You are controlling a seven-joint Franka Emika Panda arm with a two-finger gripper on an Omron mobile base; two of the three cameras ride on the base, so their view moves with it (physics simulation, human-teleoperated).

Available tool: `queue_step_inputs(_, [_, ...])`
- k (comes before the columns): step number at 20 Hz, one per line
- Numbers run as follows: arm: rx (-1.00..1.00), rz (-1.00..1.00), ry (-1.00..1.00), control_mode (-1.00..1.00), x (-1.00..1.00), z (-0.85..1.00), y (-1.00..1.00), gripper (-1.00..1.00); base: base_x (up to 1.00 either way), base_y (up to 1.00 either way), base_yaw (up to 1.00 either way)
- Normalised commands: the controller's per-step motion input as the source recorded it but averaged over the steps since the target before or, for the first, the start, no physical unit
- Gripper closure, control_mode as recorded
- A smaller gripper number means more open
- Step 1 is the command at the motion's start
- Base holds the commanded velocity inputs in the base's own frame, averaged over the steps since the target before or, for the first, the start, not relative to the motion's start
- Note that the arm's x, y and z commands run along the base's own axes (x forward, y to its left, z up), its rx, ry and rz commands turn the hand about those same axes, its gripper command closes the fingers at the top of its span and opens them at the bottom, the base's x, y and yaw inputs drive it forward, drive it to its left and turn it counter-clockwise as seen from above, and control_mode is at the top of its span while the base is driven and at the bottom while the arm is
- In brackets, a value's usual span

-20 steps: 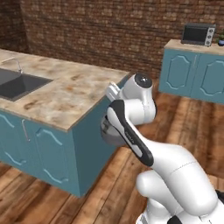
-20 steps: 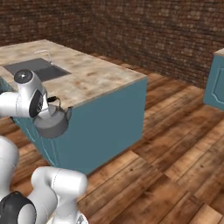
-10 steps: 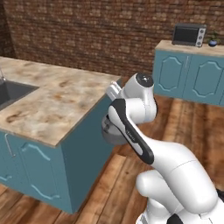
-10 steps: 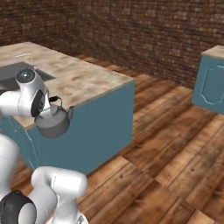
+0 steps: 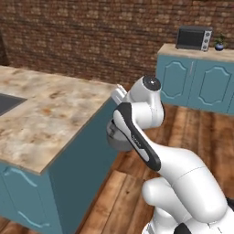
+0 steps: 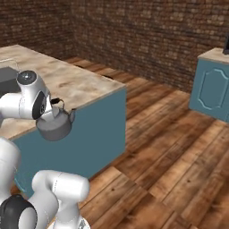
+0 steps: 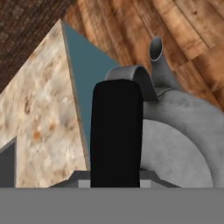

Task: The kettle is done boiling. Turn off the stove, then wait for 300 timesteps before moving the kettle to the dining table.

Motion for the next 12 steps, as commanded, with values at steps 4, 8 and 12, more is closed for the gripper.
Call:
queue_step_inputs(4, [0.0, 0.0, 0.0, 1.0, 0.0, 0.0, 0.0, 1.0, 0.7, -0.28, 0.0])
queue_step_inputs(8, [0.0, 0.0, 0.0, 1.0, 0.0, 0.0, 0.0, 1.0, 0.75, -0.21, 0.0])
queue_step_inputs(12, [0.0, 0.0, 0.0, 1.0, 0.0, 0.0, 0.0, 1.0, 0.72, -0.18, 0.0])
